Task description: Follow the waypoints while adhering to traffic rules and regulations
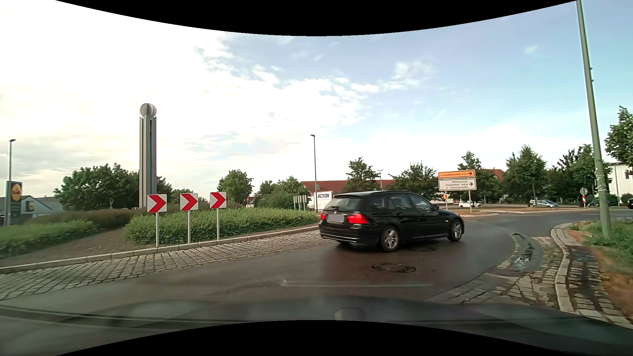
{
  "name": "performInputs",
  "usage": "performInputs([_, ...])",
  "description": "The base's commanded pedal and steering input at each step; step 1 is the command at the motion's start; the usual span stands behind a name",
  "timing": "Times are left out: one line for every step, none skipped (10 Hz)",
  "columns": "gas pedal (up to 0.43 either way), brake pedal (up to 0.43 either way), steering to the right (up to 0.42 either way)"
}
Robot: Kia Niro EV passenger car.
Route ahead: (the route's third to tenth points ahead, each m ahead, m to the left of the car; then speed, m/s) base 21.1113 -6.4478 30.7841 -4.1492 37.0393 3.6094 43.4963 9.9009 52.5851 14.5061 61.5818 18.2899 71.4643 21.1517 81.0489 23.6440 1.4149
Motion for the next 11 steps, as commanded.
performInputs([0.177, 0.000, 0.157])
performInputs([0.177, 0.000, 0.162])
performInputs([0.189, 0.000, 0.172])
performInputs([0.189, 0.000, 0.183])
performInputs([0.197, 0.000, 0.193])
performInputs([0.209, 0.000, 0.205])
performInputs([0.220, 0.000, 0.229])
performInputs([0.220, 0.000, 0.245])
performInputs([0.220, 0.000, 0.250])
performInputs([0.220, 0.000, 0.256])
performInputs([0.220, 0.000, 0.261])
